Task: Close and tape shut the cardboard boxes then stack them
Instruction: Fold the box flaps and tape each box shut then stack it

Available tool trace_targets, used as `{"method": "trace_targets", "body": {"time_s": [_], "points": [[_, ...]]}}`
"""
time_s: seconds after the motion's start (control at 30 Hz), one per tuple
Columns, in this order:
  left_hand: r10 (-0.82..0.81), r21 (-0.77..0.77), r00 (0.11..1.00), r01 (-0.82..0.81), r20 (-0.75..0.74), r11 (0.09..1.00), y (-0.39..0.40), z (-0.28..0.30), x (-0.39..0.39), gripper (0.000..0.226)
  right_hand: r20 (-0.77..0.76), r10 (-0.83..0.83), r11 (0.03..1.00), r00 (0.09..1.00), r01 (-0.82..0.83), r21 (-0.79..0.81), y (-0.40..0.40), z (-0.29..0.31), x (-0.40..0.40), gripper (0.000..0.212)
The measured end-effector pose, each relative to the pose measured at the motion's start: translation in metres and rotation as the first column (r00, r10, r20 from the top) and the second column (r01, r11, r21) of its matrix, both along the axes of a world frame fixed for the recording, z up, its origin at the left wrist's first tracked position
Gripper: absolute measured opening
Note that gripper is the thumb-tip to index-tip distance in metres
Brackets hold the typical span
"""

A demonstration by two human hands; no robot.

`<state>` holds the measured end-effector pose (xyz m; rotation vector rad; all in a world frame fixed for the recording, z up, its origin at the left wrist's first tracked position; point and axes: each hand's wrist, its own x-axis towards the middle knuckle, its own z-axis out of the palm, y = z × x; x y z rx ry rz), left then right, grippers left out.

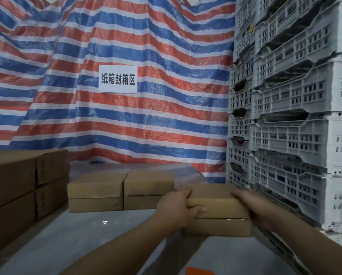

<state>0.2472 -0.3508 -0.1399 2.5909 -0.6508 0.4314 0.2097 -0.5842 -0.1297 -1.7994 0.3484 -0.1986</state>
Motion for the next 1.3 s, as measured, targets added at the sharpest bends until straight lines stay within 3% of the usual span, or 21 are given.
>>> {"method": "trace_targets", "body": {"time_s": [0.13, 0.33, 0.53, 0.63, 0.9, 1.0, 1.1, 1.3], "points": [[0.029, 0.204, 0.979, -0.071, 0.204, 0.976, -0.015, 0.006, 0.031, 0.068, 0.046, -0.114, 0.993, 0.992, 0.115, -0.017, -0.008, -0.005, 0.026, 0.061], [0.138, 0.289, 0.974, -0.185, 0.177, 0.939, -0.024, 0.009, 0.073, 0.073, 0.118, -0.21, 0.976, 0.971, 0.215, -0.035, -0.002, -0.012, 0.069, 0.062], [0.222, 0.435, 0.944, -0.311, 0.244, 0.845, -0.027, 0.016, 0.097, 0.084, 0.07, -0.147, 0.987, 0.987, 0.142, 0.075, 0.004, -0.01, 0.101, 0.076], [0.251, 0.437, 0.94, -0.332, 0.233, 0.836, -0.021, 0.017, 0.105, 0.083, 0.091, -0.099, 0.984, 0.991, 0.084, 0.158, 0.007, -0.019, 0.116, 0.075], [0.289, 0.368, 0.943, -0.331, 0.165, 0.869, -0.018, 0.013, 0.096, 0.079, 0.131, -0.088, 0.984, 0.987, 0.066, 0.164, 0.016, -0.02, 0.111, 0.089], [0.271, 0.296, 0.952, -0.302, 0.144, 0.906, -0.006, 0.023, 0.081, 0.067, 0.153, -0.167, 0.986, 0.974, 0.16, 0.053, 0.024, -0.004, 0.098, 0.074], [0.198, 0.276, 0.971, -0.23, 0.136, 0.933, 0.013, 0.045, 0.055, 0.069, 0.215, -0.229, 0.969, 0.949, 0.243, -0.041, 0.036, 0.022, 0.08, 0.055], [0.144, 0.095, 0.968, -0.166, 0.204, 0.982, 0.057, 0.09, -0.007, 0.016, 0.393, -0.182, 0.928, 0.901, 0.29, -0.235, 0.079, 0.076, 0.026, 0.025]]}}
